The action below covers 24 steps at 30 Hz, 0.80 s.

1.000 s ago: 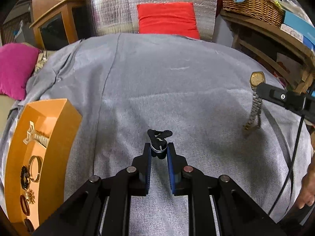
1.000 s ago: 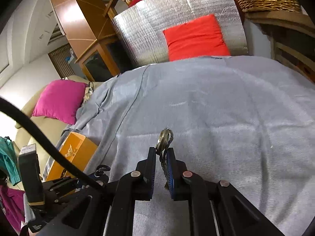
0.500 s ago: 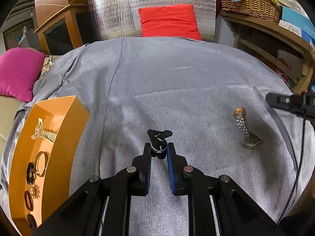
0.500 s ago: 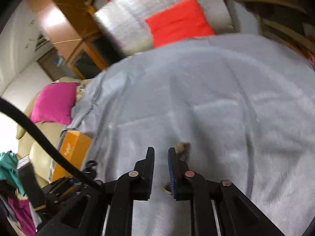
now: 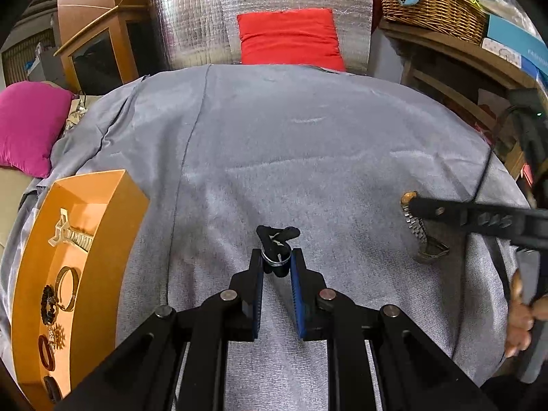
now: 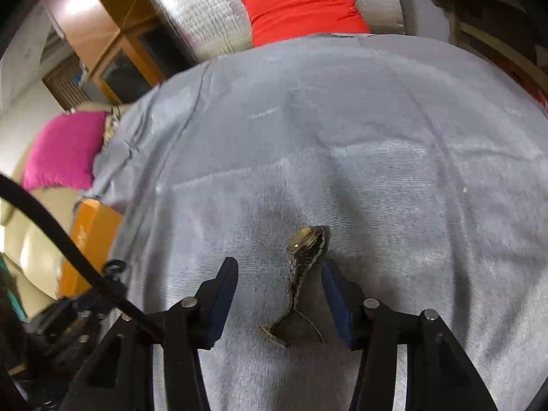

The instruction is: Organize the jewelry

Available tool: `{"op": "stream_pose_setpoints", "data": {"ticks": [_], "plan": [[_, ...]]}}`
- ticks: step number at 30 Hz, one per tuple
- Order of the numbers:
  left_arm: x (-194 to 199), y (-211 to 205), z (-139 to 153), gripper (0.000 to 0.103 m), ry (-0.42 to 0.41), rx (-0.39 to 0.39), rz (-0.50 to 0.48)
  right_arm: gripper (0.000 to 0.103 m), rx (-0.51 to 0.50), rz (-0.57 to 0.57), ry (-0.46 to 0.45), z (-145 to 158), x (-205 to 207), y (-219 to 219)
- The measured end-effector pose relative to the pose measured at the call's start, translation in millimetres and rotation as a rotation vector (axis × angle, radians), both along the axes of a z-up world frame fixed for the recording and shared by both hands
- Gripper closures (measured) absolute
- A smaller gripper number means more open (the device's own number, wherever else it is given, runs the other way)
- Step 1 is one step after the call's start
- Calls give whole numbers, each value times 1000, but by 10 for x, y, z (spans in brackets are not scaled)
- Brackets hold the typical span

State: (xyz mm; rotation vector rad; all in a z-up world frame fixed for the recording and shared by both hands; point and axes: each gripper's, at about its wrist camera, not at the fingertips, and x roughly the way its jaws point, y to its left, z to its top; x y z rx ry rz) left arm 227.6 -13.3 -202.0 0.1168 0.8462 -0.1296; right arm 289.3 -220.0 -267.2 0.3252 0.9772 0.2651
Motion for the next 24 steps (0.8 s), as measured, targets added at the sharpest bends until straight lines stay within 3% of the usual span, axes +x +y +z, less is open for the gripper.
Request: {"op": "stream_pose_setpoints", "data": {"ticks": [2, 6, 9, 17, 21, 24], "plan": [[6, 13, 5, 87, 5, -7, -2, 64, -67, -5, 16, -71, 54, 85], [5, 37, 25, 87, 5, -21, -2, 74, -197, -6, 13, -168, 117, 244], [-4, 50, 36, 87, 3, -26, -3, 89, -217, -24, 2, -169, 126, 268], [1, 95, 59, 87, 3, -48, 9, 95, -52, 7, -81, 25, 31, 177], [7, 93, 73, 87, 0, -53, 7, 95, -8, 13, -113, 109, -38, 89], [15, 82, 66, 87, 5, -56, 6, 95, -34, -15, -85, 77, -45, 2]]}}
